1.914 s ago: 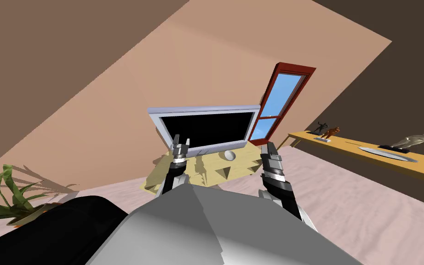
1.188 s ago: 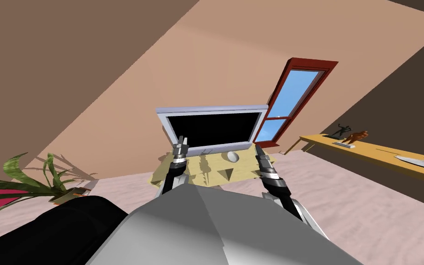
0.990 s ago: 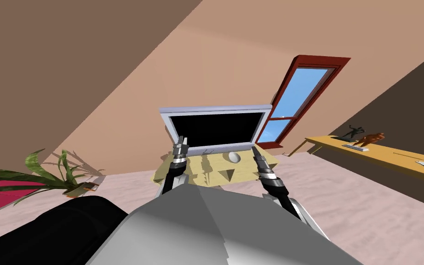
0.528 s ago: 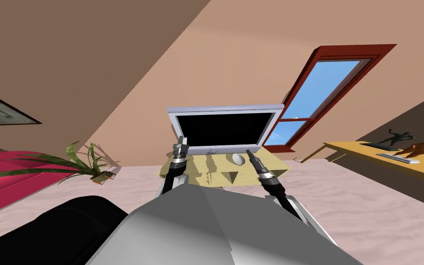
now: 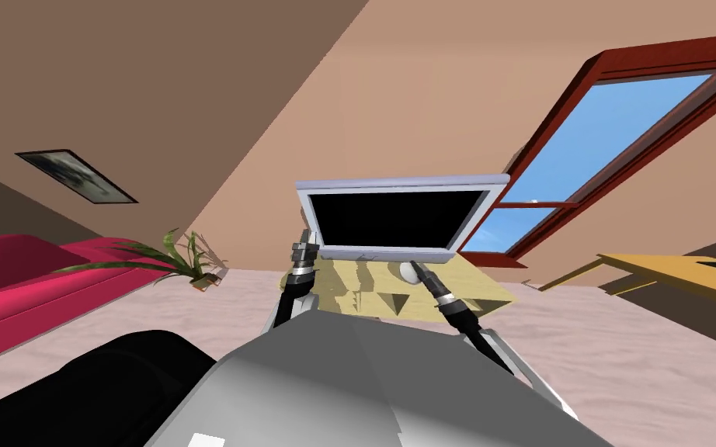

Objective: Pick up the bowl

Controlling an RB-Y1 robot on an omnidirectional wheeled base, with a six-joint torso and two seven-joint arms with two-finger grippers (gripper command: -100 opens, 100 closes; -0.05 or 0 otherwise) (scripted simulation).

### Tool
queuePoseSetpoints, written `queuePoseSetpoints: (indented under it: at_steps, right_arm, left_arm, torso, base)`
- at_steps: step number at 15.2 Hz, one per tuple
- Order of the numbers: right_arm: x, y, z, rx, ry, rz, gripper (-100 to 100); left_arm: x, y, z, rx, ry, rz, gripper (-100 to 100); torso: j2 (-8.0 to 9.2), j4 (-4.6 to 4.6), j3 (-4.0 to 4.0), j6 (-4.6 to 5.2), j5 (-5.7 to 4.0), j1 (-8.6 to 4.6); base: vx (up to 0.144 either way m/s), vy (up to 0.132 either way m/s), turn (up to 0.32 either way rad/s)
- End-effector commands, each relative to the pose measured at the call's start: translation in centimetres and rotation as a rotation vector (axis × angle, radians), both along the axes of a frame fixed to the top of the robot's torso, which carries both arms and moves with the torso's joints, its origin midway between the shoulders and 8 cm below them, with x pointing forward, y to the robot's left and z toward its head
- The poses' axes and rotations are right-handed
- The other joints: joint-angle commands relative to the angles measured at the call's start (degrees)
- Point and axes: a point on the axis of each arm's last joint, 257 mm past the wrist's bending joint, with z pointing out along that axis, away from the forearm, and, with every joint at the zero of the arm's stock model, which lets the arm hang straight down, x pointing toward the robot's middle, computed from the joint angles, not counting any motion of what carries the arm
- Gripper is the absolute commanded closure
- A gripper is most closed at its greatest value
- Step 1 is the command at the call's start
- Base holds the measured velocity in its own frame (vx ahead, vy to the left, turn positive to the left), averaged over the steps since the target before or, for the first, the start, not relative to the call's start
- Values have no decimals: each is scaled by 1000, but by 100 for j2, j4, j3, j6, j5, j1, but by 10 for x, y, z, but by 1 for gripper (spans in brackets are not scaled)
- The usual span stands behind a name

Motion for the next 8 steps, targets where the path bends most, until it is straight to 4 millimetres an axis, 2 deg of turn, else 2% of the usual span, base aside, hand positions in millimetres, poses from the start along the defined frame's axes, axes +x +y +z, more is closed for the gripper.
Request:
queuePoseSetpoints:
  at_steps: [1, 3, 4, 6, 8]
  right_arm:
    - [0, -7, -22, -73, 41, 14, -100]
    - [0, -11, -30, -75, 57, 7, -100]
    - [1, -14, -44, -139, 84, 23, -100]
    - [0, -20, -54, -142, 106, 13, -100]
    - [-1, -27, -74, -209, 143, 24, -100]
  left_arm:
    - [0, 0, 0, 0, 0, 0, 0]
    - [0, 0, 0, 0, 0, 0, 0]
    - [0, 0, 0, 0, 0, 0, 0]
    - [0, 0, 0, 0, 0, 0, 0]
    - [0, 0, 0, 0, 0, 0, 0]
  torso:
    - [0, 0, 0, 0, 0, 0]
    - [1, 0, 1, -2, 1, 1]
    - [2, 0, 1, 0, 0, 0]
    - [1, 1, 1, -3, 1, 1]
    - [1, 1, 1, -4, 1, 0]
  base:
    - [6, 15, 134]
    - [6, 13, 154]
    - [3, 15, 176]
    - [4, 12, 150]
    - [3, 16, 203]
